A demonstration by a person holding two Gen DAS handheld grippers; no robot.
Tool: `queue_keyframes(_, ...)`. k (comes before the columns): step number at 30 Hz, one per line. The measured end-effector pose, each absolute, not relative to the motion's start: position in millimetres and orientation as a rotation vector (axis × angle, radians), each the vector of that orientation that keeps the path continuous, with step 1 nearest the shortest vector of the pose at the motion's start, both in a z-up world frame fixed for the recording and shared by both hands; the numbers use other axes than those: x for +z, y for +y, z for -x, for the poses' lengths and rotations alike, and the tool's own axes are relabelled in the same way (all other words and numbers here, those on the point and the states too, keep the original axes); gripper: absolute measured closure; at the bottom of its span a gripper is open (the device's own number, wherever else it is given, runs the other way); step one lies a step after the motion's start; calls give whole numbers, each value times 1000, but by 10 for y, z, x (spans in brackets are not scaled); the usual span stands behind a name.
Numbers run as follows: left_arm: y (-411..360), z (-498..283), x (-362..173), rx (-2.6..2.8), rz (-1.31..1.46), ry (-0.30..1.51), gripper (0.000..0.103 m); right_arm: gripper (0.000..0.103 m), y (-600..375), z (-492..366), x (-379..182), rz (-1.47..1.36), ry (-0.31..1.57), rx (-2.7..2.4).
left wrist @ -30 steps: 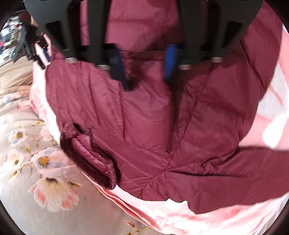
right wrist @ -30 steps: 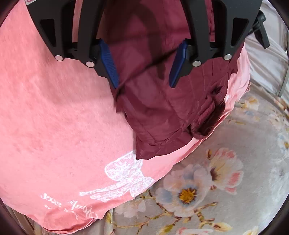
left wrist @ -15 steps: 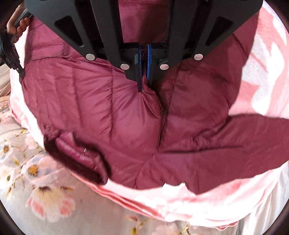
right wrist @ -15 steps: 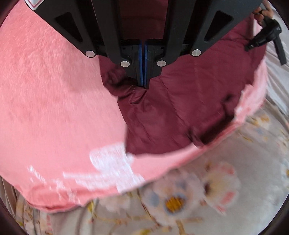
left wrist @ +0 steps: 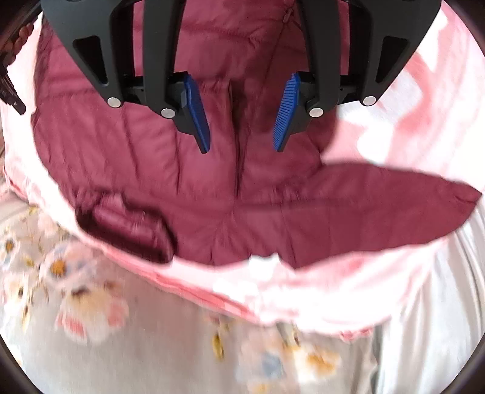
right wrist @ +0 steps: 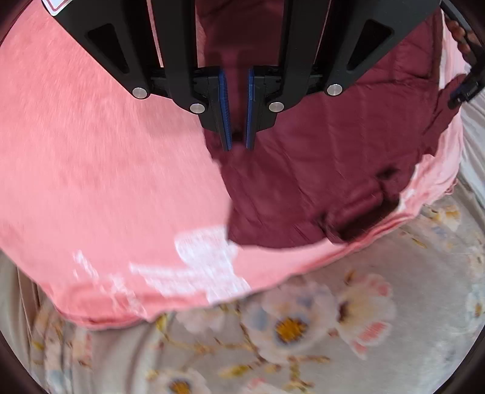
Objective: Fold large clothes
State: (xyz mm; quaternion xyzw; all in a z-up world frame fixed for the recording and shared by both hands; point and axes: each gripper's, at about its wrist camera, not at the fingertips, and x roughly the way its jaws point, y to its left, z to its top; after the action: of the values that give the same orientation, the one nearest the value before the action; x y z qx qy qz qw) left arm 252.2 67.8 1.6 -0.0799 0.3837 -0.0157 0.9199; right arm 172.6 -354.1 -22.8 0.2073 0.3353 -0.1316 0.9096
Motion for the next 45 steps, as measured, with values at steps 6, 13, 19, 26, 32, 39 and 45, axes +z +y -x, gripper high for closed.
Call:
queue_keyframes(6, 219, -2937, 44, -130, 165, 820, 61, 91, -3337, -2199, -178, -312, 710, -246)
queue_keyframes(13, -29, -3131, -583, -110, 115, 948, 62, 103, -3469, -2351, -641, -294, 826, -312)
queue_keyframes(19, -91, -3056, -714, -95, 38, 905, 61, 103, -3566, -2281, -749, -347, 823, -275)
queue_keyframes(26, 22, -3066, -425, -128, 106, 882, 62, 96, -3497, -2301, -383, -310, 790, -288)
queue_keyframes(32, -188, -3284, -211, -154, 101, 851, 61, 95, -3461, -2851, -152, -310, 763, -250)
queue_keyframes(39, -324, -3470, -588, -157, 93, 946, 61, 101, -3566, -3172, -436, -308, 845, -289)
queue_keyframes(45, -404, -3457, -678, -150, 42, 926, 60, 103, -3717, -3073, -637, -325, 864, -270)
